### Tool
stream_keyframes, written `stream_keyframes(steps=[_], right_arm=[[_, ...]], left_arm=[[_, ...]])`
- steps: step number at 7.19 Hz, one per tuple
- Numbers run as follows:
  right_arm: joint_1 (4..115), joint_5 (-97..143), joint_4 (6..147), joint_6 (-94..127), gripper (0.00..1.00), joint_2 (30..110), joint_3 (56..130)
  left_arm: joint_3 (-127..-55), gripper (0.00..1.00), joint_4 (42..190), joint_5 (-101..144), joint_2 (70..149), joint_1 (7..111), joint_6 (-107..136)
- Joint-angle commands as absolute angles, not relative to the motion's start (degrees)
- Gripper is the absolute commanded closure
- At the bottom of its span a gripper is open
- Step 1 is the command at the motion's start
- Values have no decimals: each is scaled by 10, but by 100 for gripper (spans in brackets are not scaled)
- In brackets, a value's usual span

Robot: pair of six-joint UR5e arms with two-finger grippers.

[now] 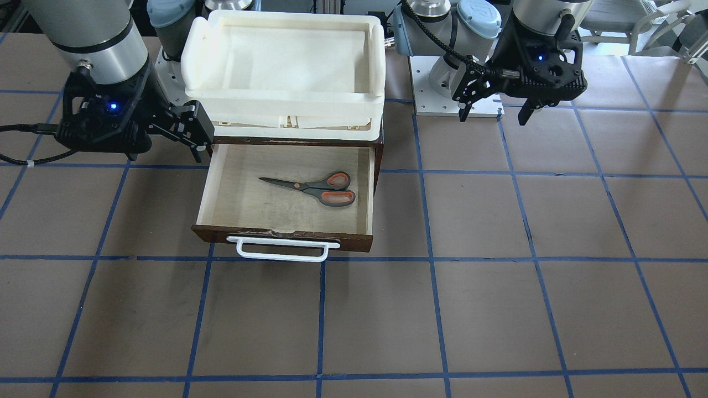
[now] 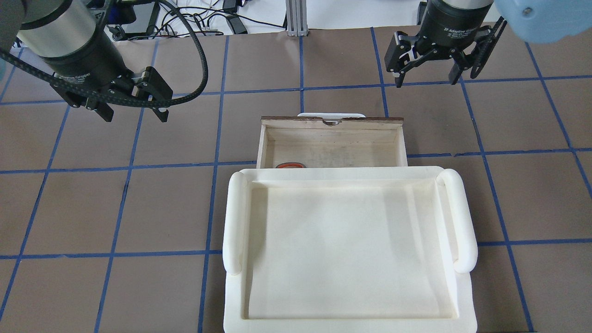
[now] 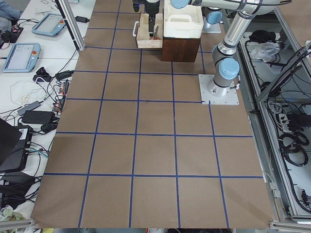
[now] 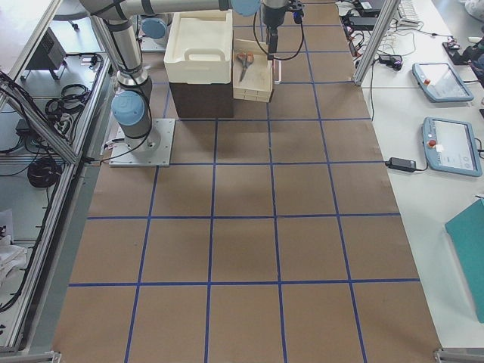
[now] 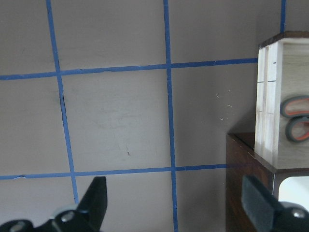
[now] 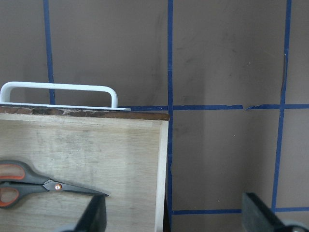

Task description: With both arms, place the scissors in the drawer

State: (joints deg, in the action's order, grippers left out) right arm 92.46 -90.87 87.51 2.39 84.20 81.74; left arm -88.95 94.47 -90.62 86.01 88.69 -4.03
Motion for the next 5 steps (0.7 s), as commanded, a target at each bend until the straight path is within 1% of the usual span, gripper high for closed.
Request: stream_keyframes(steps=[1,5], right_arm=[[925,-909,876,23,0,842,817],[925,-909,878,19,0,842,817]], left_arm=[[-890,0,944,-904,861,886,-47],[-890,0,943,-904,862,888,-40]])
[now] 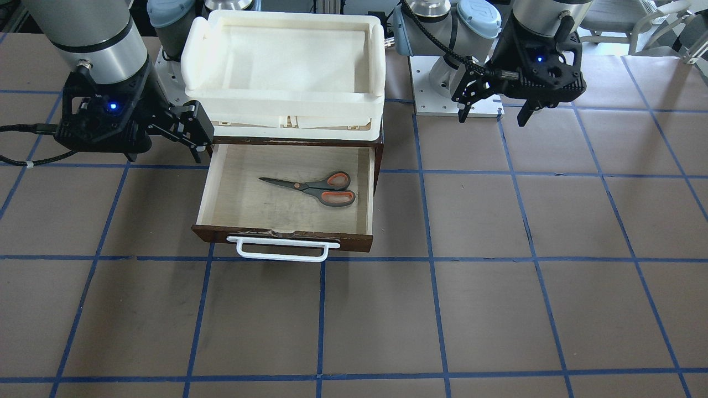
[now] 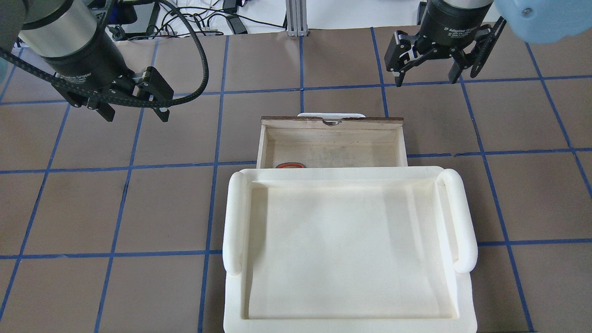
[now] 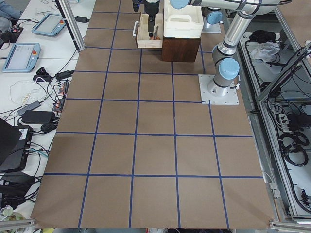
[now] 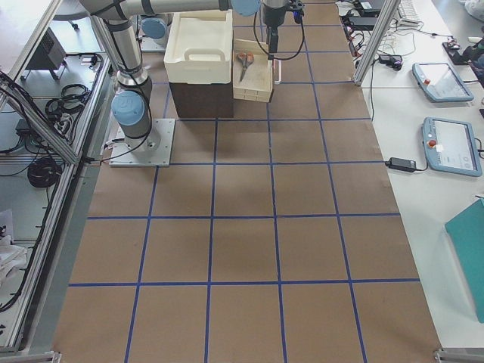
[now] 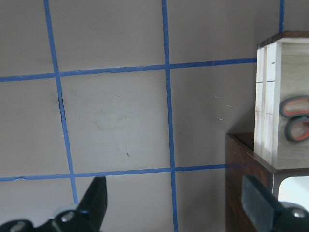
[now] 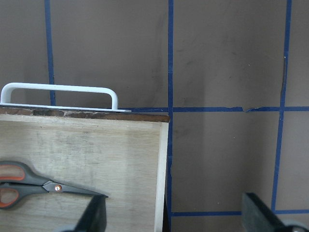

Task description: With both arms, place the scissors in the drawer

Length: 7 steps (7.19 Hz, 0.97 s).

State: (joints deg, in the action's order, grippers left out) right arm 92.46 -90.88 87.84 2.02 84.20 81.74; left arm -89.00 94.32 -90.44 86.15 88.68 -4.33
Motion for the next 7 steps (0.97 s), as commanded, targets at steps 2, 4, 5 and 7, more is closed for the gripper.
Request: stream_keyframes(steps=[2,4,5,7], right_arm=[[925,-910,876,19,0,842,817],[925,-910,877,18,0,842,817],[925,-911,881,16,0,842,817],[925,-910,875,16,0,842,817]], left_arm=[[-893,0,944,-904,860,888,-37],[-903,0,944,-904,857,889,-37],[-904,0,943,-904,857,889,-37],[-904,0,943,-904,856,889,-35]])
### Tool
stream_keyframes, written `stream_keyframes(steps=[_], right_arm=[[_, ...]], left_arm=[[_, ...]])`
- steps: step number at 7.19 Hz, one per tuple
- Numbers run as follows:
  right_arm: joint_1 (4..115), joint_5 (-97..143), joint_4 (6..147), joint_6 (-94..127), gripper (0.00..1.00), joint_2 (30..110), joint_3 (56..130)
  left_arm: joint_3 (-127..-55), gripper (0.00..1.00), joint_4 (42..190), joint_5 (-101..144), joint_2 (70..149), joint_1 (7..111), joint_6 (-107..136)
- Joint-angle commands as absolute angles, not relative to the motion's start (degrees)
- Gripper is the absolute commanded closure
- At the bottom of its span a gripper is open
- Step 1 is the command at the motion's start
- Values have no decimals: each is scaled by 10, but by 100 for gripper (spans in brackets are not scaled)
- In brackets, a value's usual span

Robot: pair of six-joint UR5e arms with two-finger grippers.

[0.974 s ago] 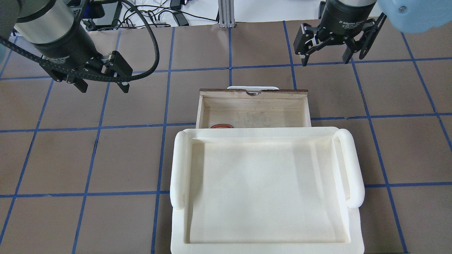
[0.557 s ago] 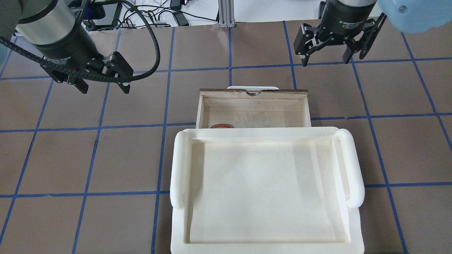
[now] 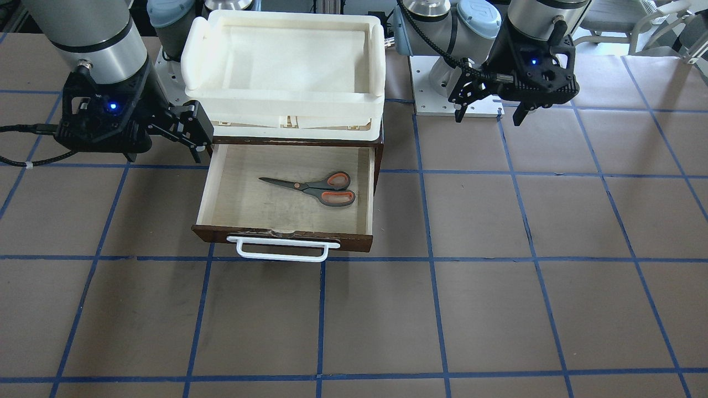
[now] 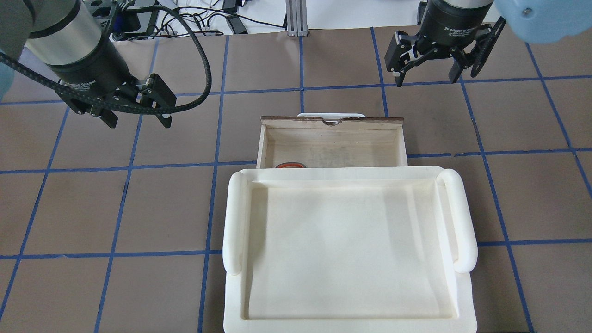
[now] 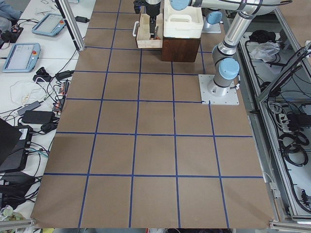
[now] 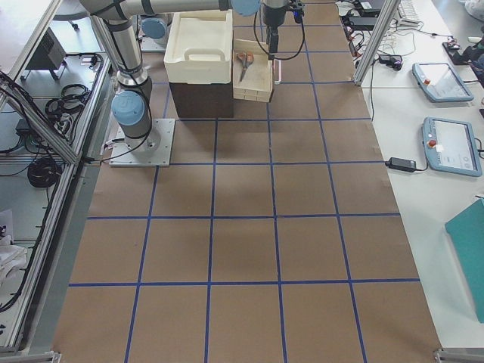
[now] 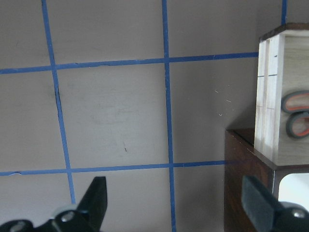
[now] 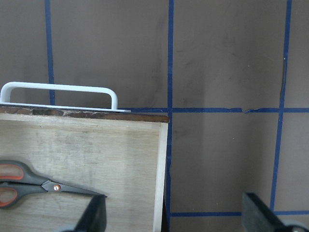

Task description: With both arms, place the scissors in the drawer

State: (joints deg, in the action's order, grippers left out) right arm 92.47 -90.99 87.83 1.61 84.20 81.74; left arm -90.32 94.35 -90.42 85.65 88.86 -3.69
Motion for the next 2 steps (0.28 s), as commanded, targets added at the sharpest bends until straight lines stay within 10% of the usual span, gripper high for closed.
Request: stream_keyframes(steps=[1,2], right_arm=[[925,-909,875,16,0,842,817],[925,-909,875,17,0,842,818]], left_arm=[[-904,0,940,-904,855,889,-38],[-904,0,935,-905,857,889,-38]])
